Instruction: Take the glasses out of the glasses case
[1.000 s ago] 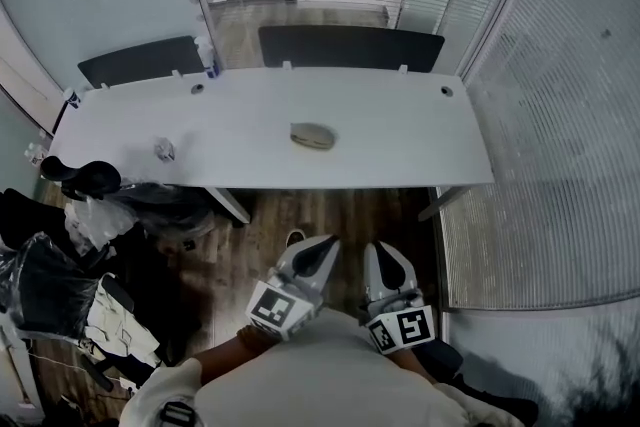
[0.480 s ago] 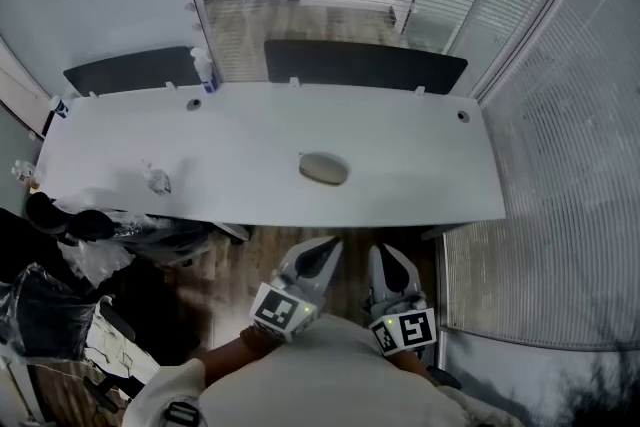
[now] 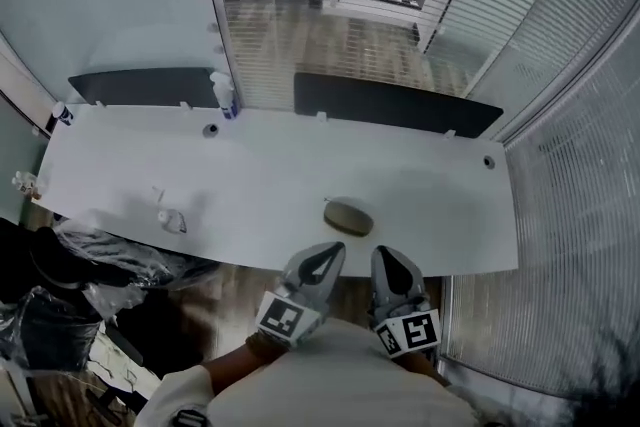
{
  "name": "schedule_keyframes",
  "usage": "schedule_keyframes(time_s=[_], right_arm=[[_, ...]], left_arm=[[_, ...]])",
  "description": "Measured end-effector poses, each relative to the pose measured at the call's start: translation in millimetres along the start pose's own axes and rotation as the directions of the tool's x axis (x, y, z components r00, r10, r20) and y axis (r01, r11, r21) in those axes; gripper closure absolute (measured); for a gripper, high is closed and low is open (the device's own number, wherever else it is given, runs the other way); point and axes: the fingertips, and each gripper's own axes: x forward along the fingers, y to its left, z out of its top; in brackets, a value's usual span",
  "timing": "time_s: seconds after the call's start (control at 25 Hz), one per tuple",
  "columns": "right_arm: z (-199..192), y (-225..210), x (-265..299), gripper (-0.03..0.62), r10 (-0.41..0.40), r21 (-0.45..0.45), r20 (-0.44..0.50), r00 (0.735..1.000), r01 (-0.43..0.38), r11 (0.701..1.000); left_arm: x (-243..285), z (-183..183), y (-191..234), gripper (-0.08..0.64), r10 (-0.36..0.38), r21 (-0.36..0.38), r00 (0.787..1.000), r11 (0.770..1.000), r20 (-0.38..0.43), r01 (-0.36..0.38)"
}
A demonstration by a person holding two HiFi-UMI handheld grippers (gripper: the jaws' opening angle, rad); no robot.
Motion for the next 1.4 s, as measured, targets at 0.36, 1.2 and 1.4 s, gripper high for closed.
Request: schedule_keyframes(time_s=[0.36, 1.2, 1.4], right_arm=[[5.3, -21.5, 50.5, 0.592, -0.027, 0.011, 0.053, 0.998, 0.026, 1.0], [15.6, -111.0, 46.1, 0.592, -0.013, 0.041, 0.062, 0.998, 0.01, 0.999], [-7.7, -115.1, 61.6, 0.592, 0.041, 0.046, 0.022, 0.999, -0.042, 0.998]], left_arm=[[36.7, 9.5, 42.4, 0.557, -0.012, 0.065, 1.0, 0.998, -0.018, 0.013], [99.3, -8.9, 19.1, 0.557, 0.047, 0.207, 0.993, 0.978, -0.11, -0.023], [104.4, -31.0, 35.9, 0.557, 0.058, 0.396, 0.986, 0.918, -0.156, 0.008]])
